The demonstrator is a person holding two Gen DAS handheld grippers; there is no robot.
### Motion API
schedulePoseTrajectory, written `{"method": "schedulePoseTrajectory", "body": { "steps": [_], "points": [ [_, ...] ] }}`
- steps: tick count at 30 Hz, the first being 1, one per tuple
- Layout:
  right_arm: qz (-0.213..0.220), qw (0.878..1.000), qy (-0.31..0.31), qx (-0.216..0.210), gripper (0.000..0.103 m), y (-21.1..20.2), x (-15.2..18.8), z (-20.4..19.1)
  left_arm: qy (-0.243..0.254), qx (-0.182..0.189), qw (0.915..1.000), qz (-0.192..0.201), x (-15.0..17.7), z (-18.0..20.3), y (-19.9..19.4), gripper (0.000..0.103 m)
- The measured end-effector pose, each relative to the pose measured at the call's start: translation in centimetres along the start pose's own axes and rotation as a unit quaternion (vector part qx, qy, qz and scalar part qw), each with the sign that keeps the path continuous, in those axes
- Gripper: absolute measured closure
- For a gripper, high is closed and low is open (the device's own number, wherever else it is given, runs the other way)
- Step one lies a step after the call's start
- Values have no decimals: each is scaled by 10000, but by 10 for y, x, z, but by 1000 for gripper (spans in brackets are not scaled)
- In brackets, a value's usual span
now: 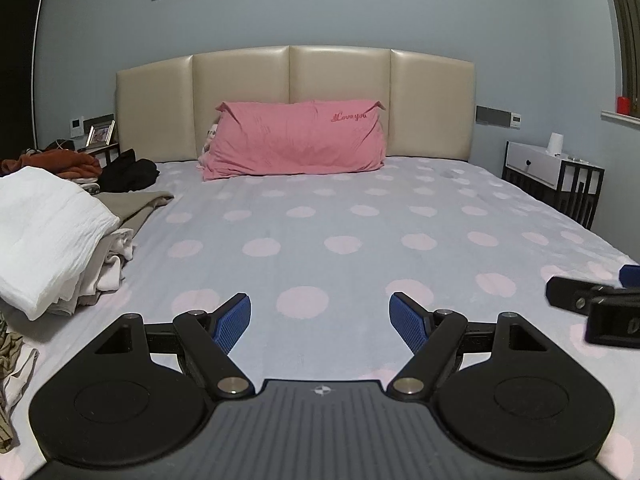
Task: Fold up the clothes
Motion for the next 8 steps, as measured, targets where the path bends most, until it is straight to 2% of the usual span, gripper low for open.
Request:
{"method": "schedulePoseTrajectory", "body": {
  "steps": [8],
  "points": [
    [52, 10000, -58, 41, 1, -2, 3, -9, 90, 3, 9997, 239, 1, 3, -12, 27]
  ]
}}
Point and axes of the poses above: each gripper's, at about its wrist camera, not at the fingertips, and y roughly the way its jaws point, z to its right, x to its underside, the point moved 1 cm from there along y, roughly the way its jaws point, and after that the axes turned 15 degrees about -z, right-handed, at the moved point
